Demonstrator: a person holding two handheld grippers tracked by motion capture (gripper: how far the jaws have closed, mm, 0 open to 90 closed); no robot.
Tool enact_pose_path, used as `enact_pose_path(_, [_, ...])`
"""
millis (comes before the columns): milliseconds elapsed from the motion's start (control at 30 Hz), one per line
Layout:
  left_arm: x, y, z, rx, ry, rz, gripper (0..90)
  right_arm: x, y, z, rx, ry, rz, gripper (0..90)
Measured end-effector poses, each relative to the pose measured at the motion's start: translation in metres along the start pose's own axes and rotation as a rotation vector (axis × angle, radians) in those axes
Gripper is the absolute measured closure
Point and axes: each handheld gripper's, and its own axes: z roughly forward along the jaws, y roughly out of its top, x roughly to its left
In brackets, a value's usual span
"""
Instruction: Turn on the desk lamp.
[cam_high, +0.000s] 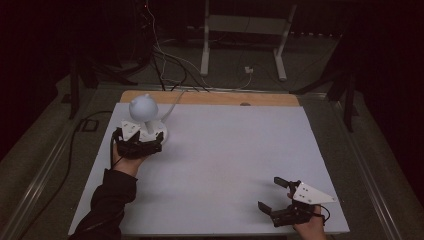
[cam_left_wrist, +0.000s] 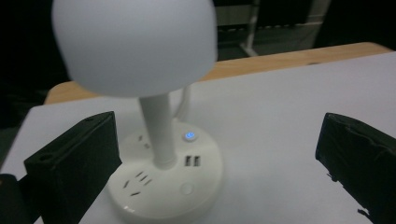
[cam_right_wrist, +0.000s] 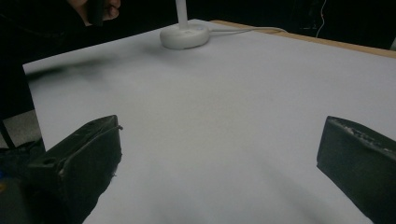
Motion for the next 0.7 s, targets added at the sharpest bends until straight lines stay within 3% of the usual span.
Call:
enact_pose_path(233, [0.002, -0.005, 0.005, 0.045, -0.019, -0.024, 0.6, 0.0, 0.0, 0.0, 0.003, 0.001, -0.001, 0.0])
enact_pose_path(600, [0.007, -0.011, 0.018, 0.111, 0.037, -0.052, 19.1, -0.001, 0.0, 0.0, 0.002, 0.002, 0.0, 0.0])
enact_pose_path(700, [0.007, -0.013, 0.019, 0.11, 0.043, -0.041, 24.5, -0.002, -0.001, 0.0, 0.002, 0.002, 0.004, 0.0])
